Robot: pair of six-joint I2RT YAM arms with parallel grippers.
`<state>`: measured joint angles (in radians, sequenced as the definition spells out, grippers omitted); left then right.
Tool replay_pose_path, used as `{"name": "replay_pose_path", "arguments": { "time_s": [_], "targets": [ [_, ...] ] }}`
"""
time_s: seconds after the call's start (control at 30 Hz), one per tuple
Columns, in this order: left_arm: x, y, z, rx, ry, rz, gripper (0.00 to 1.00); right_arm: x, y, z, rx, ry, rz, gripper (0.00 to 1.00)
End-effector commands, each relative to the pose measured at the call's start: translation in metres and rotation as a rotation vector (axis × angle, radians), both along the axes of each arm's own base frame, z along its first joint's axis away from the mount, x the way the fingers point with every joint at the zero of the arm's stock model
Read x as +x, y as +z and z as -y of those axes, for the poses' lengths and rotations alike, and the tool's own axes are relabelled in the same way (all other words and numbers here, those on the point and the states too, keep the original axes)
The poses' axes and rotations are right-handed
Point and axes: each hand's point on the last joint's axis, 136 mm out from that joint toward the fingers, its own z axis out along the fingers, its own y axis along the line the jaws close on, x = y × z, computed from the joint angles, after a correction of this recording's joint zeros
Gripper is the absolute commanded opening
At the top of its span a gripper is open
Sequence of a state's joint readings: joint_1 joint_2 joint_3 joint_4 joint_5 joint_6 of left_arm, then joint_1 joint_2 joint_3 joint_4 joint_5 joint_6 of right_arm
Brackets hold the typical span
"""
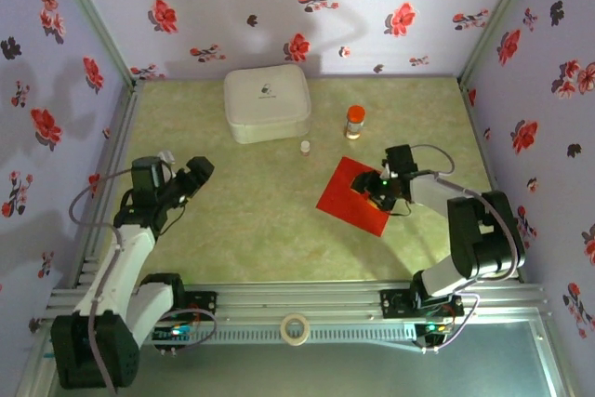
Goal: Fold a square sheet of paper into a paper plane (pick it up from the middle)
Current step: Move the square sheet of paper to the center of the table.
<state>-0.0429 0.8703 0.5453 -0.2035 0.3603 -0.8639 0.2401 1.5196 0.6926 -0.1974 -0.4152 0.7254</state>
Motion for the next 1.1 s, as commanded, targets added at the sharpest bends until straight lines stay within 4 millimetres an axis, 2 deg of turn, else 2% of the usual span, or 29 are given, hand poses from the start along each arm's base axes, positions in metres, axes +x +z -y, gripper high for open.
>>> {"name": "replay_pose_path", "arguments": {
  "time_s": [0.0,0.07,0.2,0.3,0.43,0.6,0.7,0.87,0.97,1.07],
  "targets": [
    [-0.016,0.006,0.005,-0.07,0.016,0.003,0.92,-0.044,-0.024,-0.021,-0.033,0.122,-0.121,0.63],
    [-0.019,0.009,0.004,-0.069,0.014,0.033,0.98,-0.058,-0.028,-0.033,-0.064,0.184,-0.119,0.63],
    [-0.023,0.0,0.008,-0.055,-0.019,0.003,1.0,-0.08,-0.027,-0.058,-0.092,0.337,-0.085,0.62],
    [-0.022,-0.007,0.009,-0.035,-0.039,-0.035,1.0,-0.083,-0.023,-0.072,-0.084,0.395,-0.047,0.63],
    [-0.015,-0.015,-0.003,0.023,-0.002,-0.046,1.0,-0.076,-0.015,-0.083,-0.063,0.415,0.004,0.63],
    [-0.003,-0.011,0.016,-0.166,-0.015,0.042,1.0,-0.075,-0.014,-0.094,-0.025,0.445,-0.003,0.63],
    [-0.009,-0.015,0.023,-0.18,-0.031,0.023,1.0,-0.074,-0.021,-0.099,-0.015,0.417,-0.03,0.63],
    [-0.025,-0.023,0.047,-0.158,-0.129,-0.03,0.94,-0.072,-0.014,-0.121,0.048,0.455,0.006,0.63],
    [-0.027,-0.019,0.068,-0.131,-0.202,-0.03,0.92,-0.064,-0.002,-0.125,0.055,0.438,0.03,0.63],
    [-0.03,-0.011,0.089,-0.079,-0.282,-0.019,0.89,-0.051,0.023,-0.118,0.021,0.386,0.125,0.64]
  ]
}}
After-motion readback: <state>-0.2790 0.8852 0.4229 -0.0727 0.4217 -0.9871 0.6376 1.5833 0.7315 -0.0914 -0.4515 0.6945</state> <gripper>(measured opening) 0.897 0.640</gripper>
